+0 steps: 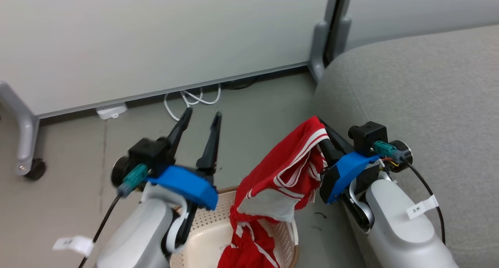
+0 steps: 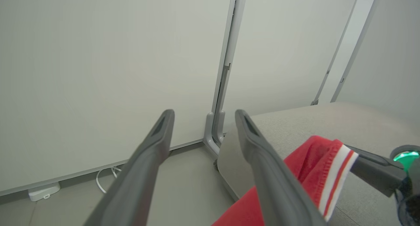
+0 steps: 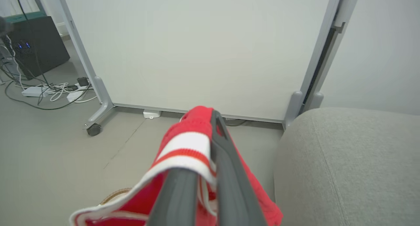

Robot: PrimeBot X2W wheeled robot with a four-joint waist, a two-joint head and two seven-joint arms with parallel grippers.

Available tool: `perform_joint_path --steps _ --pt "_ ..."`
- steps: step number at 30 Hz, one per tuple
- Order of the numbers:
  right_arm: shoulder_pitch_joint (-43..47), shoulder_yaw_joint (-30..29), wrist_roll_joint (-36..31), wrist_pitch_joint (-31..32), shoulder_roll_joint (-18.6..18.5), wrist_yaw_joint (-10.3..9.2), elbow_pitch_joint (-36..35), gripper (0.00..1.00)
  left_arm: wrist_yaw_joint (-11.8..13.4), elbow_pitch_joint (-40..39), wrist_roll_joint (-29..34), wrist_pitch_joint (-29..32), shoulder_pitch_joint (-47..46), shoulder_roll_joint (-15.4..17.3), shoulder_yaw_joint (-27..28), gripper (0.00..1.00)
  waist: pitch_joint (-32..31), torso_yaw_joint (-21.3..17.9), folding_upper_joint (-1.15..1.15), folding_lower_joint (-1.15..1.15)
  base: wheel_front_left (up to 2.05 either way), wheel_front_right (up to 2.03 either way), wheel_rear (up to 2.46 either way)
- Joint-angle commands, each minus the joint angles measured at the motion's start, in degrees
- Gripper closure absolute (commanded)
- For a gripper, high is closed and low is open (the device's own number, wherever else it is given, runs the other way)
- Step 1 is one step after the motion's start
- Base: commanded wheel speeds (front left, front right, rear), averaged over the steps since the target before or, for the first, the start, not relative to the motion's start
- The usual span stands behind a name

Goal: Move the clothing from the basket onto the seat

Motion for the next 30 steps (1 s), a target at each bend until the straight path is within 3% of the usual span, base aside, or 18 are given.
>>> perform_joint_path --steps 1,6,15,23,30 --pt "-0.4 0.3 0.3 0.4 -0.2 0.03 -1.4 1.00 -0.4 -1.8 2.7 -0.1 3.2 0.2 3.3 0.00 0.8 -2.2 0.00 0.00 0.00 0.00 0.00" --pt "0.5 1.2 1.1 1.1 -0.2 0.03 -5.7 1.00 -1.6 -7.4 10.4 -0.2 12.0 -0.4 12.7 0.00 1.7 -6.5 0.00 0.00 0.00 0.00 0.00" --pt "2.0 1.8 1.4 2.5 -0.1 0.02 -11.3 1.00 -4.2 -12.3 17.9 -0.2 22.5 -3.2 23.8 0.00 2.6 -13.7 0.00 0.00 0.00 0.00 0.00" --pt "4.1 1.9 2.6 2.8 -0.1 0.03 -14.3 1.00 -8.1 -12.8 22.2 -0.2 25.8 -5.1 27.7 0.00 3.4 -20.5 0.00 0.00 0.00 0.00 0.00" --pt "5.9 1.2 2.1 3.3 -0.1 0.03 -15.5 1.00 -10.1 -11.2 24.8 -0.2 26.2 -5.7 27.5 0.00 3.5 -24.3 0.00 0.00 0.00 0.00 0.00"
